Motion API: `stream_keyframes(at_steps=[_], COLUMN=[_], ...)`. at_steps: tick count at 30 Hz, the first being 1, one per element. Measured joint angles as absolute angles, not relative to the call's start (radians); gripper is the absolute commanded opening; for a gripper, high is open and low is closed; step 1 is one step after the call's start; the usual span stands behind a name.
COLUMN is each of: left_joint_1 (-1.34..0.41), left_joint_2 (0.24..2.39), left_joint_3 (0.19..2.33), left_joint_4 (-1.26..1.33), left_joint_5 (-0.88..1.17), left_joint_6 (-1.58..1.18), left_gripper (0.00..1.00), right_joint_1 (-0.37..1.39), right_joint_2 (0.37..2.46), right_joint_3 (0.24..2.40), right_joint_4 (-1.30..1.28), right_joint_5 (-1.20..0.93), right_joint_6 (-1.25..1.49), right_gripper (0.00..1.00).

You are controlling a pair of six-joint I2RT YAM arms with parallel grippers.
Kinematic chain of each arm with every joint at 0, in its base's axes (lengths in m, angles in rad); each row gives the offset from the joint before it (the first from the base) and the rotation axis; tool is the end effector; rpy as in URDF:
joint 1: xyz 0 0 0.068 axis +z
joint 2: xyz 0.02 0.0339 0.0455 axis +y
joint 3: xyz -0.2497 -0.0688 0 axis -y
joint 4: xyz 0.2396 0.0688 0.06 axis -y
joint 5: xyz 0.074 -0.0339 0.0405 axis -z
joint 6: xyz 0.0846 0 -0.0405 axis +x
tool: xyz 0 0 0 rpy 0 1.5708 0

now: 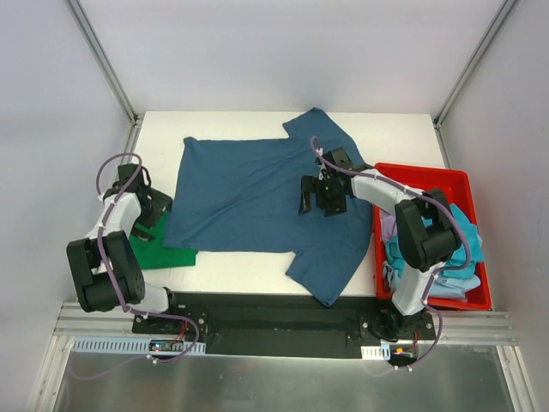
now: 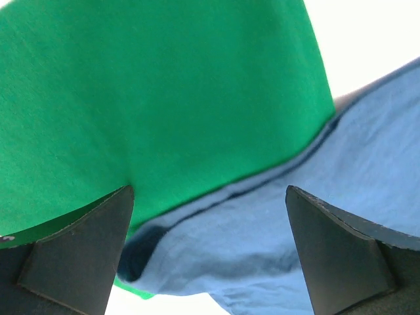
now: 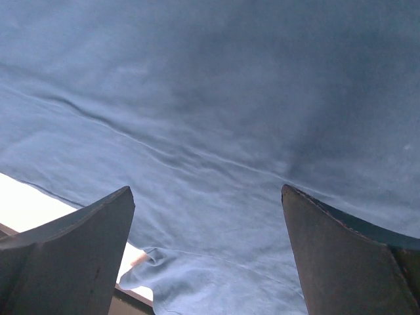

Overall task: Fold and stack the t-shirts
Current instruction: Put the neatly folded tshirt into the corner of the board with the left arm, then grap the side of the flattened tshirt closest away from the robot with both arms

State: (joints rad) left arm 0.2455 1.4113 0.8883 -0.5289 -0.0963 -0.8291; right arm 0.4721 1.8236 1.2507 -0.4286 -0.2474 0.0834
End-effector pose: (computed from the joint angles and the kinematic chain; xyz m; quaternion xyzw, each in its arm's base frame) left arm 0.2855 0.0799 0.1550 -0.5047 0.8231 -0.0292 0.2588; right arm 0.3472 0.2005 0.1444 -0.2179 0.9278 0.1903 0.2355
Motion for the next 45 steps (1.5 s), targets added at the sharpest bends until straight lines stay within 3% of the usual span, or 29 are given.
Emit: stream_keyframes(at_steps=[15, 29, 37, 45], left_joint_1=[0.415, 0.427, 0.203, 0.015], left_joint_2=[1.550, 1.635, 1.333, 1.117], left_joint_3=[0.907, 1.015, 1.015, 0.891], left_joint_4=[-0.448, -0.446, -0.462, -0.539], left_joint_5=[-0.097, -0.091, -0.137, -0.147], left_joint_6=[-0.840, -0.689, -0.717, -0.853], left_gripper=[0.99, 0.99, 0.99, 0.99], right_joint_1=[0.428, 0.394, 0.421, 0.460], right_joint_2=[1.829, 1.833, 1.815, 1.586], right_joint_3=[1.195, 1.209, 1.275, 1.148], right_joint_4=[-0.436, -0.457, -0.489, -0.496], right_joint_5=[-0.194, -0.198, -0.187, -0.177], right_joint_6=[0.104, 0.076, 0.030, 0.004], right_gripper=[0.96, 0.96, 0.96, 0.96])
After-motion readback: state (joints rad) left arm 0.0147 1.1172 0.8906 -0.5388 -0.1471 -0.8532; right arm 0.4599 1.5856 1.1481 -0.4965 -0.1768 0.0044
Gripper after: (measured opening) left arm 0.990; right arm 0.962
